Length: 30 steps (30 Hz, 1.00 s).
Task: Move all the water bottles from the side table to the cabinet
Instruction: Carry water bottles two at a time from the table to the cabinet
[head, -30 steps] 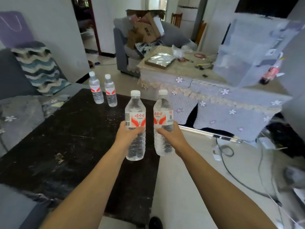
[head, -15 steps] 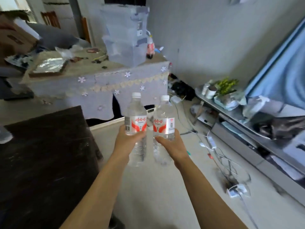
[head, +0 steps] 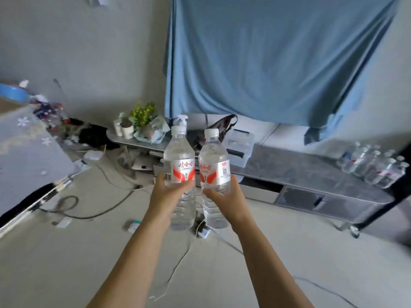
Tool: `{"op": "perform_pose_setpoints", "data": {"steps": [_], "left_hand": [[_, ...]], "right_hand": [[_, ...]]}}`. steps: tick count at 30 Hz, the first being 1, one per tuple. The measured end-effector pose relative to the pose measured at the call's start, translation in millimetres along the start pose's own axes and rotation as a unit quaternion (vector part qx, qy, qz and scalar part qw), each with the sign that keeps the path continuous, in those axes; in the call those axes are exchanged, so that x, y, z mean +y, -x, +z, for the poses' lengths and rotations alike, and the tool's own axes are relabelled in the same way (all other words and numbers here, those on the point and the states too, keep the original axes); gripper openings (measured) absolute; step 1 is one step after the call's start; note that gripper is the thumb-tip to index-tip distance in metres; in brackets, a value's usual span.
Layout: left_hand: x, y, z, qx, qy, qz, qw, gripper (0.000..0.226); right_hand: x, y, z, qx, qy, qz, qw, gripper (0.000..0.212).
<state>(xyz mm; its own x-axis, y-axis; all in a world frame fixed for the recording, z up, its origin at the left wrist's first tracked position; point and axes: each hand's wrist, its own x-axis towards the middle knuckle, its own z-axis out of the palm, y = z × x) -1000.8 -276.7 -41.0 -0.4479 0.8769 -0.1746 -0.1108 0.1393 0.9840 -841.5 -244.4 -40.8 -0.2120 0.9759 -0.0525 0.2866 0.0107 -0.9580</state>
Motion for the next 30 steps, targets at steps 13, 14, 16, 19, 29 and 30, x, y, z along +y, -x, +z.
{"op": "perform_pose_setpoints", "data": {"steps": [13, 14, 16, 19, 29, 30], "left_hand": [[-1.4, -69.8, 253.7, -0.261, -0.035, 0.009, 0.965, 0.048], [1.5, -77.6, 270.7, -0.273, -0.034, 0.014, 0.961, 0.045], [7.0, -91.6, 301.6, -0.296, -0.039, 0.015, 0.954, 0.046], [22.2, -113.7, 348.2, -0.327, -0.043, 0.032, 0.943, 0.052], [25.6, -132.1, 504.8, -0.455, -0.052, 0.037, 0.888, 0.035], [21.8, -131.3, 524.4, -0.466, -0.056, 0.035, 0.882, 0.033]], "right_hand": [[64.0, -57.6, -206.1, 0.278, -0.05, 0.049, 0.958, 0.05], [66.7, -65.7, -217.4, 0.3, -0.054, 0.048, 0.951, 0.051], [71.4, -79.4, -237.2, 0.332, -0.066, 0.056, 0.939, 0.053], [72.7, -102.3, -271.2, 0.38, -0.093, 0.053, 0.919, 0.054], [101.2, -131.1, -386.1, 0.505, -0.12, 0.064, 0.852, 0.051], [107.2, -133.1, -401.3, 0.515, -0.121, 0.065, 0.846, 0.05]]}}
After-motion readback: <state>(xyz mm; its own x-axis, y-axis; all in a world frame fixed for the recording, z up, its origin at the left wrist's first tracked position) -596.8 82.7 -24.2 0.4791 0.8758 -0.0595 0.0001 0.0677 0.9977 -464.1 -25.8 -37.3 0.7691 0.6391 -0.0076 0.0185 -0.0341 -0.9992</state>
